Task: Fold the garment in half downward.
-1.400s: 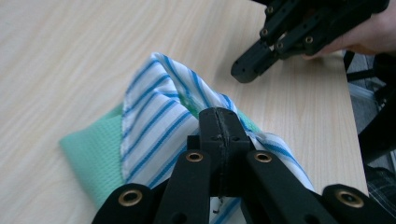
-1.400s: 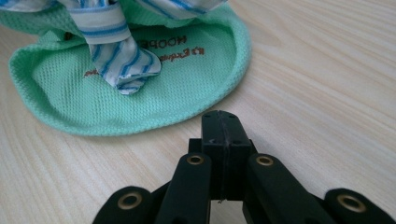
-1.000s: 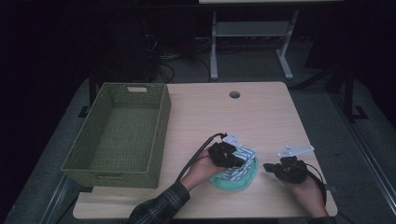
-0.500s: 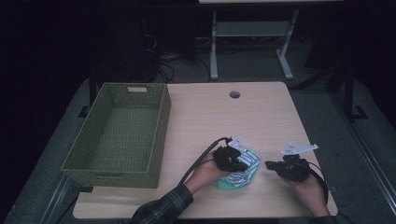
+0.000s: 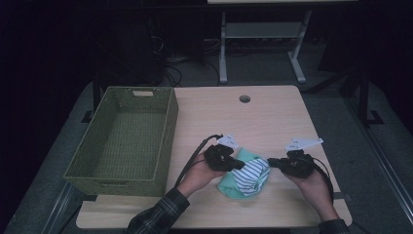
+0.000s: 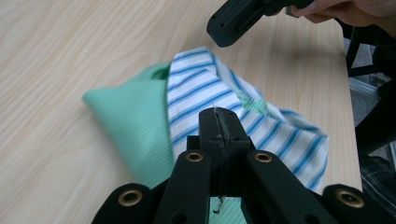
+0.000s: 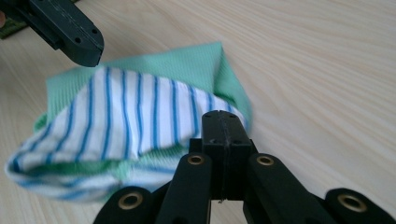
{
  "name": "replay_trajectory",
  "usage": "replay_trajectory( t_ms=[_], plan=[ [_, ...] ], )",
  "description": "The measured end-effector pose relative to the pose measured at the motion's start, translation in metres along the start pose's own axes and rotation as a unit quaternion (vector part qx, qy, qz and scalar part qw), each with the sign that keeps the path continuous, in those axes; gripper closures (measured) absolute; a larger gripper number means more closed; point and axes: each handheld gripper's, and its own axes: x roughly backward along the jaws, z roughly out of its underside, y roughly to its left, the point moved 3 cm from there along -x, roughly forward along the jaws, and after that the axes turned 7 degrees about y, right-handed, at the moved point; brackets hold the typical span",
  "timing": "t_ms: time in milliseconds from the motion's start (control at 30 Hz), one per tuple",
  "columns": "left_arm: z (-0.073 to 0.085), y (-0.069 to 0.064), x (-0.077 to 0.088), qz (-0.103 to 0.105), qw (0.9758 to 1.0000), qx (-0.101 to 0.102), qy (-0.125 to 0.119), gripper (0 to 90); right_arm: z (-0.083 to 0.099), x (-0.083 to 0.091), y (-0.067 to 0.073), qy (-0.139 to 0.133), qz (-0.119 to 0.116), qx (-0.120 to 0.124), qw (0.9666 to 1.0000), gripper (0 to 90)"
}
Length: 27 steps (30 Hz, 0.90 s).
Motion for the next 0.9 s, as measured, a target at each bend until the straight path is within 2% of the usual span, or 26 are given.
replay_trajectory(
  t_ms=[333, 400, 433, 600, 667, 700, 900],
  plan=[
    [0.026, 0.004, 0.013, -0.01, 0.9998, 0.016, 0.01, 89.3, -0.034, -0.025, 0.012, -0.002, -0.023, 0.029, 0.9993, 89.7],
    [0.029, 0.004, 0.014, -0.011, 0.9997, 0.019, 0.011, 89.3, -0.04, -0.031, 0.014, -0.01, -0.028, 0.037, 0.9989, 89.7],
    [0.03, 0.004, 0.014, -0.011, 0.9997, 0.021, 0.011, 89.3, -0.044, -0.035, 0.016, -0.002, -0.032, 0.033, 0.9989, 89.7],
    [0.034, 0.004, 0.009, -0.01, 0.9996, 0.018, 0.019, 89.3, -0.056, -0.051, 0.022, 0.003, -0.038, 0.045, 0.9983, 89.7],
    [0.035, 0.004, 0.005, -0.01, 0.9995, 0.018, 0.025, 89.3, -0.058, -0.056, 0.023, -0.001, -0.037, 0.051, 0.998, 89.7],
    [0.036, 0.003, 0.003, -0.009, 0.9994, 0.019, 0.028, 89.3, -0.059, -0.059, 0.024, 0.001, -0.038, 0.047, 0.9982, 89.7],
    [0.04, 0.006, -0.005, -0.018, 0.9984, 0.015, 0.052, 89.3, -0.055, -0.079, 0.021, 0.029, -0.036, 0.046, 0.9979, 89.8]
  ],
)
